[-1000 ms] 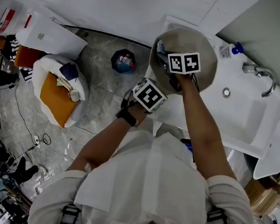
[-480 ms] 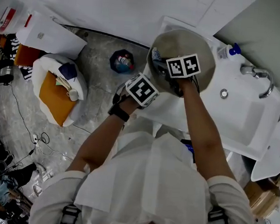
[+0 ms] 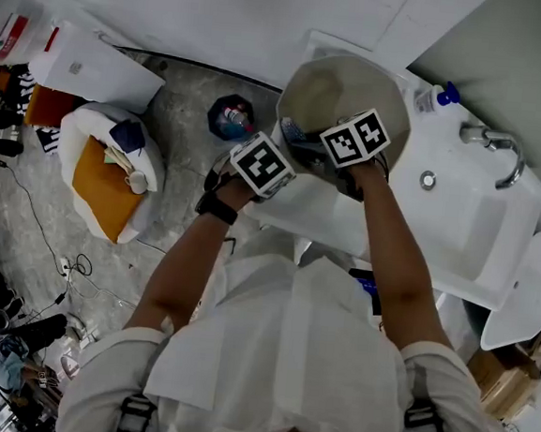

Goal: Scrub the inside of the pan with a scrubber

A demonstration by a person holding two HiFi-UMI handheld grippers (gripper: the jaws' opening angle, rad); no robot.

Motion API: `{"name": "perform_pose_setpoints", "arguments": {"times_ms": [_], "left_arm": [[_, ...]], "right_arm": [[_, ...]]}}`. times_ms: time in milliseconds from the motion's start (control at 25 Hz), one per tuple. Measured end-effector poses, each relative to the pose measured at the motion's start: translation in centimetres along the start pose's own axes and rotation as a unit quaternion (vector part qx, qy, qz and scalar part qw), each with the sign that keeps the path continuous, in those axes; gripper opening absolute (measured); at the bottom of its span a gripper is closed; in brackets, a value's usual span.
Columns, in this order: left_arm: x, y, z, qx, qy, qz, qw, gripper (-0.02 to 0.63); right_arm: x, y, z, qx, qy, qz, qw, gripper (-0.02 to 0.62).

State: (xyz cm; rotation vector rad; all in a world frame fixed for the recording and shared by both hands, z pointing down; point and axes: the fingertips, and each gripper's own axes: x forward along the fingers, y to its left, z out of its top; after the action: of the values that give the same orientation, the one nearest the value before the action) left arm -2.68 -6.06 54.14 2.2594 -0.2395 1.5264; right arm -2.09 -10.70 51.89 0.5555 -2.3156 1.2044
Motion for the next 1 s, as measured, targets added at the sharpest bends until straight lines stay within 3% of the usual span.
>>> {"name": "perform_pose_setpoints", "arguments": {"times_ms": [160,400,520,600,760,880,1000], "left_arm": [[-0.3,0.3,-0.5,0.003,0.019,0.004,0.9998,0.276],[0.0,-0.3,0.2,0.005,0.002,-0.006,1.0,0.276],[-0.1,-0.4,0.3,0.002,-0.002,-0.008,1.0,0.276],[-0.1,-0.3,0.0,-0.004,0.005,-0.007,1.0,0.276],[-0.1,-0.2,-0.4,-0.008,0.012,-0.002,0.9999,0.276],[-0.4,0.1,-1.0,-0.014,0.026,0.006,0.9995,0.275],[-0.1,-0.1,-0.6,-0.014,0.016,0.003,0.9998,0.273]], "right_arm": [[0.0,-0.9,0.4,-0.001,0.001,0.002,1.0,0.058],[0.9,-6.2,5.5,0.019,-0.104,-0.103,0.989,0.058],[0.6,-7.5,6.5,0.054,-0.131,-0.115,0.983,0.058],[1.0,-6.4,5.9,0.051,-0.109,-0.087,0.989,0.058],[1.2,-2.7,2.6,0.041,-0.015,0.002,0.999,0.058],[0.1,-0.7,-0.1,0.042,0.06,0.058,0.996,0.058],[-1.2,-0.1,-2.5,0.028,0.121,0.077,0.989,0.058]]}}
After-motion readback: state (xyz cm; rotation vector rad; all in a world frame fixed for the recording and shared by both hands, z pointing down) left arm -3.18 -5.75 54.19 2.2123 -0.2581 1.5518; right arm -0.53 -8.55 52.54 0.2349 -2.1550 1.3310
